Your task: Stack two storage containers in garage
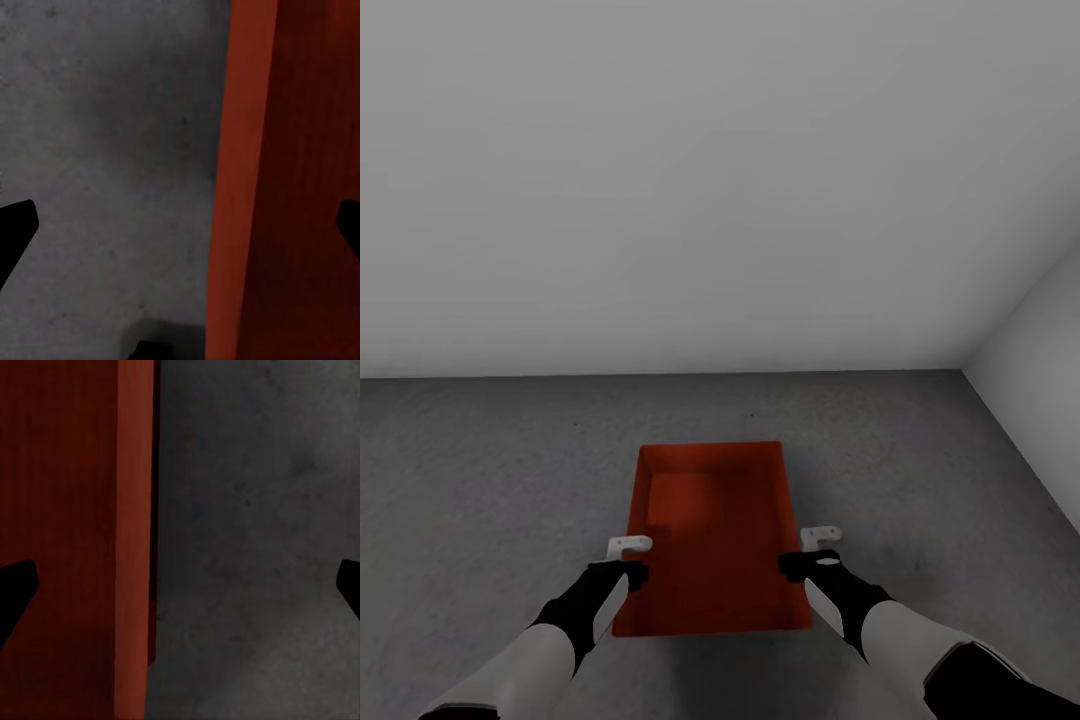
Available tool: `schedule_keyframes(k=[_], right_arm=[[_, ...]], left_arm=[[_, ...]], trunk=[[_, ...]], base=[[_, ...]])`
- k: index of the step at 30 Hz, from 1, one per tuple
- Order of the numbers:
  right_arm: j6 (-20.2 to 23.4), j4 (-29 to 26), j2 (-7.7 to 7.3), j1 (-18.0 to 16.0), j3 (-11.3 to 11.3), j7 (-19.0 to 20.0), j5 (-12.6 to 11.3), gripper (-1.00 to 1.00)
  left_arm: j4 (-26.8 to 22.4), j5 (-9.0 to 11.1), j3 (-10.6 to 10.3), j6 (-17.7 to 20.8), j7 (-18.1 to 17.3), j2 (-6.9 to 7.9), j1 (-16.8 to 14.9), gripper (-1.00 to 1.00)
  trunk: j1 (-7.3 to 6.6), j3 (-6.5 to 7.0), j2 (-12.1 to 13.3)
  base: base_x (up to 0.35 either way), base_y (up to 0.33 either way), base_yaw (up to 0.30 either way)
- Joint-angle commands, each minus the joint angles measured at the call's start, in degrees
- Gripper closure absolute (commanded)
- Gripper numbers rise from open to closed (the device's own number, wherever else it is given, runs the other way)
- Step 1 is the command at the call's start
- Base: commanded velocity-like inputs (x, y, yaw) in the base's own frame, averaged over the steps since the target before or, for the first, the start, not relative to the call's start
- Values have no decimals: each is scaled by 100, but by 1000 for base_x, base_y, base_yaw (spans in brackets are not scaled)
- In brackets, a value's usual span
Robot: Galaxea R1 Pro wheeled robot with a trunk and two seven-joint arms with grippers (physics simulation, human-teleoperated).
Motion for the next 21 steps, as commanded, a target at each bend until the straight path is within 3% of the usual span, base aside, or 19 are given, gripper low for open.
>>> schedule_keyframes(k=[1, 21], right_arm=[[36, -13, -2, -2, 47, -37, -32, -100], [36, -13, -2, -2, 50, -37, -32, -100]], left_arm=[[-15, 38, 1, 27, 27, -2, 0, -100], [-13, 38, 6, 36, 31, 3, 0, -100]], trunk=[[-22, 14, 38], [-462, 373, 841]], base=[[0, 0, 0], [0, 0, 0]])
